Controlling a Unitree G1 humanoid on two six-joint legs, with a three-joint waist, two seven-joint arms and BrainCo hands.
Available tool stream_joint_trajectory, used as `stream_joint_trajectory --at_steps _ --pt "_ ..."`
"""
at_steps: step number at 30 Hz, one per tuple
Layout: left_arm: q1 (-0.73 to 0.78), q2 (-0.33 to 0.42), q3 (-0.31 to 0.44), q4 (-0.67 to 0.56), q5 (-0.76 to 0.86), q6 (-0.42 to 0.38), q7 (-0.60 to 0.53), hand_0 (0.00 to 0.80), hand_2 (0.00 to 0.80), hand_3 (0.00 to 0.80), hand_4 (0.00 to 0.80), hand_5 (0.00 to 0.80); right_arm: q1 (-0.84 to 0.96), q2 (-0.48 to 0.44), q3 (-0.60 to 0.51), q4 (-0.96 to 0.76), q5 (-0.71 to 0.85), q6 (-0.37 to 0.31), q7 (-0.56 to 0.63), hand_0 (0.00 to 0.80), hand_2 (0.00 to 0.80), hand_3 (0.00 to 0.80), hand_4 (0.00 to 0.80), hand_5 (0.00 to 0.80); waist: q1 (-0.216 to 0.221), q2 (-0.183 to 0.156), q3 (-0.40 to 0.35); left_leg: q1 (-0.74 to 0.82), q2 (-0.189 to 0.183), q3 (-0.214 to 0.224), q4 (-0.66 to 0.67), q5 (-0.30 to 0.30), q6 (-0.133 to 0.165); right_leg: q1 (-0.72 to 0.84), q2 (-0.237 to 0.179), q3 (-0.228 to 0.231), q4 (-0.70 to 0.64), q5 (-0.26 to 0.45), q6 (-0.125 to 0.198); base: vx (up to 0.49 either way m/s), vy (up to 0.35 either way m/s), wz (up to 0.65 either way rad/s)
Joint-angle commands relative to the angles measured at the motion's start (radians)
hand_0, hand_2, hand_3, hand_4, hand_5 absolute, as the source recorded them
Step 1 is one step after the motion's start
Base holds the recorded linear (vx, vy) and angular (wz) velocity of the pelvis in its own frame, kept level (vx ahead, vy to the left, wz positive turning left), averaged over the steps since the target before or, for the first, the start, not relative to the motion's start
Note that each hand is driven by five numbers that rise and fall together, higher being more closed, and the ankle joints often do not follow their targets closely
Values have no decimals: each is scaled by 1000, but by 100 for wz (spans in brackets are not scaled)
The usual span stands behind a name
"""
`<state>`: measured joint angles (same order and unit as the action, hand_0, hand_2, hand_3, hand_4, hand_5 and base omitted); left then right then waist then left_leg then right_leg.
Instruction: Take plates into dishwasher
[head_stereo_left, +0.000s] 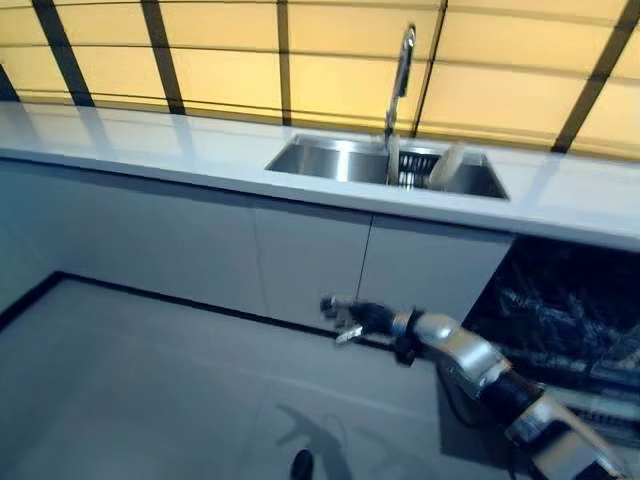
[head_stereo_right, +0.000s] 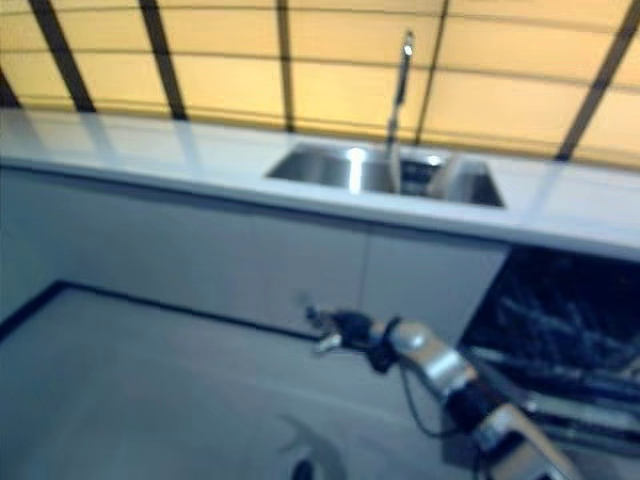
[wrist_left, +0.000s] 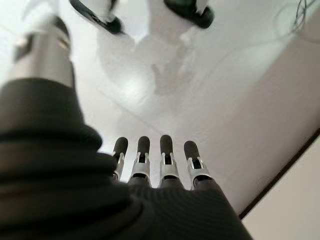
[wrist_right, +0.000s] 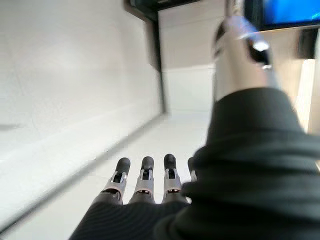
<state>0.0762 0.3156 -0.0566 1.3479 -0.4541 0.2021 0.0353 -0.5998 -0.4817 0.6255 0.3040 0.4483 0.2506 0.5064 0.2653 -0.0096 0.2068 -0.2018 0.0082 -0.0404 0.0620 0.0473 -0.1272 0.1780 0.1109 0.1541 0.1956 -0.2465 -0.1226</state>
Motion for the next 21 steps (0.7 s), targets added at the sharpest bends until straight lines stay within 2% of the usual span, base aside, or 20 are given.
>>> stream_joint_trajectory --at_steps 1,2,3,4,5,7,12,16,18,19,21 --pt "-15 18 -2 11 -21 -33 -16 0 0 0 0 0 -68 32 -25 21 10 -59 31 0 0 0 0 0 -31 -23 -67 -112 -33 74 -32 179 82 159 -37 -19 -51 25 97 350 70 -40" --pt "-24 28 5 11 -12 -40 -8 0 0 0 0 0 -55 36 -26 20 24 -50 39 0 0 0 0 0 -25 -41 -84 -116 -36 59 22 167 88 178 -66 -50 -55 25 118 309 59 -24" --pt "-27 33 6 9 -12 -43 -7 0 0 0 0 0 -52 34 -20 18 28 -56 41 0 0 0 0 0 -26 -46 -90 -110 -32 63 25 161 91 179 -75 -62 -59 25 125 277 38 -8" --pt "-40 47 6 4 -1 -40 -13 0 0 0 0 0 -42 30 -2 7 28 -56 57 0 0 0 0 0 -32 -60 -108 -87 -14 84 24 146 96 179 -97 -98 -66 27 147 277 42 -19" --pt "-54 53 2 -1 13 -30 -10 0 0 0 0 0 -32 28 3 -5 29 -49 61 0 0 0 0 0 -34 -69 -122 -72 -6 87 17 140 96 180 -114 -124 -74 36 160 285 35 -19" --pt "-71 55 -12 -3 26 -20 -2 0 0 0 0 0 -20 25 6 -26 37 -41 49 0 0 0 0 0 -32 -84 -144 -68 -6 75 4 139 97 186 -133 -147 -99 50 170 226 10 -5" --pt "-82 47 -25 16 71 -21 0 0 0 0 0 0 -12 28 -6 -46 21 -38 64 0 0 0 0 0 -36 -91 -172 -62 -6 62 -20 135 95 182 -162 -171 -139 78 189 184 44 -3" --pt "-92 61 -19 29 105 -8 -7 0 0 0 0 0 -37 -1 -11 -99 26 -21 68 0 0 0 0 0 -50 -93 -183 -54 -7 56 21 97 104 165 -205 -175 -121 108 217 188 130 -8" --pt "-102 67 -19 34 104 -8 -9 0 0 0 0 0 -44 -10 -12 -114 34 -21 61 0 0 0 0 0 -54 -103 -188 -57 -20 59 45 78 120 149 -240 -177 -62 176 248 156 160 5" --pt "-113 70 -17 37 95 -11 -11 0 0 0 0 0 -44 -12 -12 -117 29 -33 57 0 0 0 0 0 -55 -112 -193 -44 -39 56 40 68 138 129 -281 -180 18 277 272 184 183 3" --pt "-122 70 -25 39 97 -18 -16 0 0 0 0 0 -38 -4 -7 -115 18 -44 58 0 0 0 0 0 -67 -97 -193 -8 -46 46 31 52 151 55 -304 -166 162 379 270 244 192 -10"
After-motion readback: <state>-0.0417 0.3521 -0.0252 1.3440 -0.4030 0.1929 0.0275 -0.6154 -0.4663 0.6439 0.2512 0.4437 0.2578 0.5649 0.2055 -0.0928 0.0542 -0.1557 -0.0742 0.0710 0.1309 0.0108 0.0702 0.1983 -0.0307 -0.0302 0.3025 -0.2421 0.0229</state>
